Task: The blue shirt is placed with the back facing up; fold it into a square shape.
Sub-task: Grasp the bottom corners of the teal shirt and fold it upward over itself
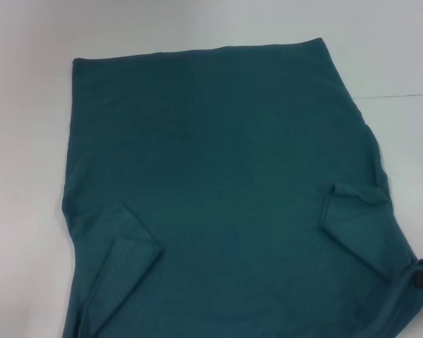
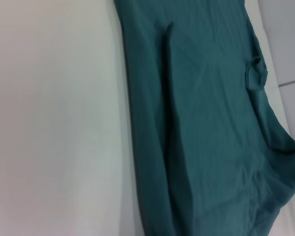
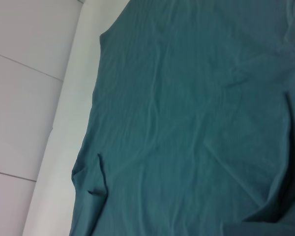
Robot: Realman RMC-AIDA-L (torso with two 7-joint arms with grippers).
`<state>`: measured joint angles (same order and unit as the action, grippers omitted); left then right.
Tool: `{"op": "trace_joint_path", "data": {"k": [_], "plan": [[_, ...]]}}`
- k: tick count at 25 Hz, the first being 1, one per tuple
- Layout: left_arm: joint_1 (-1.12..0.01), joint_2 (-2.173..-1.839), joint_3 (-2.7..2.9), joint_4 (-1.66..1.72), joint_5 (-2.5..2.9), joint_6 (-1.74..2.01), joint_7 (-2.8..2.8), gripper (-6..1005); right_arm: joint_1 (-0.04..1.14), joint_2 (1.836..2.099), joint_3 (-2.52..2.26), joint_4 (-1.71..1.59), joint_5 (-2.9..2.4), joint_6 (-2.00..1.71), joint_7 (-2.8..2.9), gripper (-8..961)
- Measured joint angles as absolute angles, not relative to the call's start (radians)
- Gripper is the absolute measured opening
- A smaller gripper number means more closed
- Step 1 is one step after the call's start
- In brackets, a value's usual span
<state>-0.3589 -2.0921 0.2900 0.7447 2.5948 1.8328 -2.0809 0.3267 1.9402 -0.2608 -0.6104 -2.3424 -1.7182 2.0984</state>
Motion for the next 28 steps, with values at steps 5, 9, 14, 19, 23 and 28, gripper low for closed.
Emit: {"op": "trace_joint_path", "data": {"k": [5, 9, 14, 19, 23, 28], "plan": [[-0.372, -2.092, 0.302, 0.738, 2.594, 1.827, -2.083, 653, 0.327, 1.94, -0.261, -0.61, -2.342, -1.718, 2.099, 66], [-0.379, -2.092, 0.311, 0.737, 2.594, 1.8, -2.09, 634, 0.327, 1.94, -0.259, -0.61, -2.341, -1.718, 2.1, 66], [-0.382, -2.092, 0.327, 0.736, 2.594, 1.771, -2.103, 584, 0.328, 1.94, -0.258, -0.61, -2.341, -1.718, 2.1, 66], [-0.383, -2.092, 0.33, 0.736, 2.594, 1.77, -2.104, 432, 0.328, 1.94, -0.258, -0.61, -2.341, -1.718, 2.1, 66], [-0.386, -2.092, 0.331, 0.736, 2.594, 1.769, -2.104, 289, 0.328, 1.94, -0.258, -0.61, -2.341, -1.718, 2.1, 65], [-0.388, -2.092, 0.333, 0.736, 2.594, 1.761, -2.105, 117, 0.327, 1.94, -0.258, -0.61, -2.341, -1.718, 2.1, 65]]}}
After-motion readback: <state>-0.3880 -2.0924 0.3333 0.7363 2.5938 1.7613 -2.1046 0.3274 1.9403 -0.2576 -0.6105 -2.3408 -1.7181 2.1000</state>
